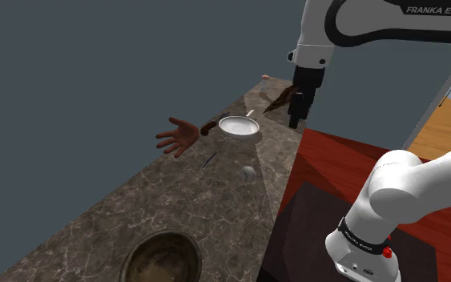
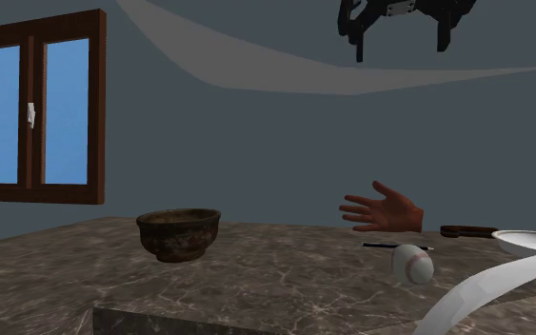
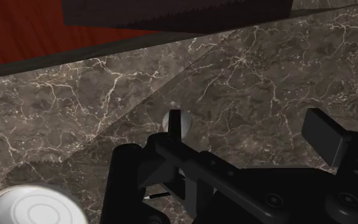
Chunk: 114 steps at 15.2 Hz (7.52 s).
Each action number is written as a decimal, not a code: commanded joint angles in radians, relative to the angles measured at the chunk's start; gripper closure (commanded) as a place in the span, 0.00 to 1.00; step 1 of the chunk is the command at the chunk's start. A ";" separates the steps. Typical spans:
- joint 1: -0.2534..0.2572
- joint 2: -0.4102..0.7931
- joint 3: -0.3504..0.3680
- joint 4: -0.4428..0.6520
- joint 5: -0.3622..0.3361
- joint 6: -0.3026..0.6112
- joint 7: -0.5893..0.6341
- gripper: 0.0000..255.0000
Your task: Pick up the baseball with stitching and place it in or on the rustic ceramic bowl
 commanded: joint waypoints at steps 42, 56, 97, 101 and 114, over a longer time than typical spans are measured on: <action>-0.058 0.937 0.078 0.013 -0.265 0.766 0.145 1.00; -0.058 0.881 0.082 0.023 -0.245 0.702 0.125 1.00; 0.101 0.713 0.269 0.247 -0.089 0.294 0.350 1.00; 0.147 0.764 0.323 0.307 -0.078 0.281 0.449 1.00; 0.327 1.045 0.456 0.631 -0.131 0.209 0.782 1.00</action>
